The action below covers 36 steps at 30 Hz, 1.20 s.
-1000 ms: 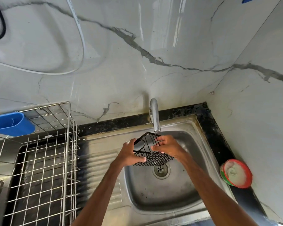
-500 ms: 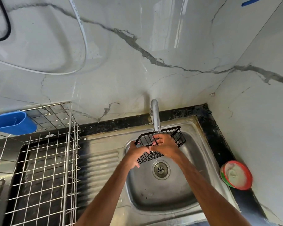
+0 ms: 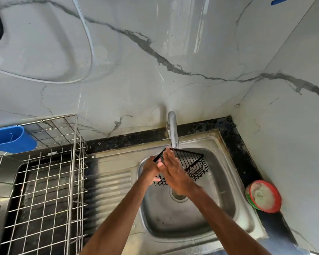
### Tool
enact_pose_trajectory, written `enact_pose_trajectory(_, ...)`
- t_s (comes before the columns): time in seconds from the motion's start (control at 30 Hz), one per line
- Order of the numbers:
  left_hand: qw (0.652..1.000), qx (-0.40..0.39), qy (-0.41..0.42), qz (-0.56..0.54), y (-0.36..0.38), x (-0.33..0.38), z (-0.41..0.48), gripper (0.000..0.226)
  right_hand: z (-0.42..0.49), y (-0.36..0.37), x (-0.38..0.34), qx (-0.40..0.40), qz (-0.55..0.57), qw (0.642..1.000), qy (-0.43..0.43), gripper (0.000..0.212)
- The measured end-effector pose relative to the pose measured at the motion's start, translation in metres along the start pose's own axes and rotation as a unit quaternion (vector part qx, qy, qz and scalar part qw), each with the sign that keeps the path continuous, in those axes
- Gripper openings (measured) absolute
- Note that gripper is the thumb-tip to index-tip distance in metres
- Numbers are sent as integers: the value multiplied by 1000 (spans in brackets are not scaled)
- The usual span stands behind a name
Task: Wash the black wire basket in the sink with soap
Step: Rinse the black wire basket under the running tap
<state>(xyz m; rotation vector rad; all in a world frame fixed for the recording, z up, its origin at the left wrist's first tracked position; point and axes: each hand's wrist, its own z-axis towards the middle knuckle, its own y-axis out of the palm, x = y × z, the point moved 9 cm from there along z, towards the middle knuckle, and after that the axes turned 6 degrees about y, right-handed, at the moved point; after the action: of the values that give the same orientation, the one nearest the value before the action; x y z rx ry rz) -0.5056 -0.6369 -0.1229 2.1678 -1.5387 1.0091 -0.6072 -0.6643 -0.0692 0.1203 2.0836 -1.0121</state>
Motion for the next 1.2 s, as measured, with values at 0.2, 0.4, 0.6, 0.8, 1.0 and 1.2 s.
enact_pose_trajectory(0.2,1000,-6,-4,19,-6,-5,-1,66,15,-14,34,0,-67,997,34,78)
enact_pose_trajectory(0.4,999,6,4,47,-15,-7,4,63,19,-13,36,-12,-33,996,82,80)
enact_pose_trajectory(0.6,997,-13,-37,59,-21,-5,7,66,2,-4,7,8,-78,996,-44,84)
enact_pose_trajectory(0.8,987,-52,-59,138,-15,14,11,94,13,-39,62,22,6,997,72,70)
enact_pose_trajectory(1.0,984,-73,-90,136,-9,19,23,105,16,-39,33,67,-46,995,50,90)
enact_pose_trajectory(1.2,981,-93,-92,147,-10,23,16,100,7,-22,16,79,-98,992,-1,79)
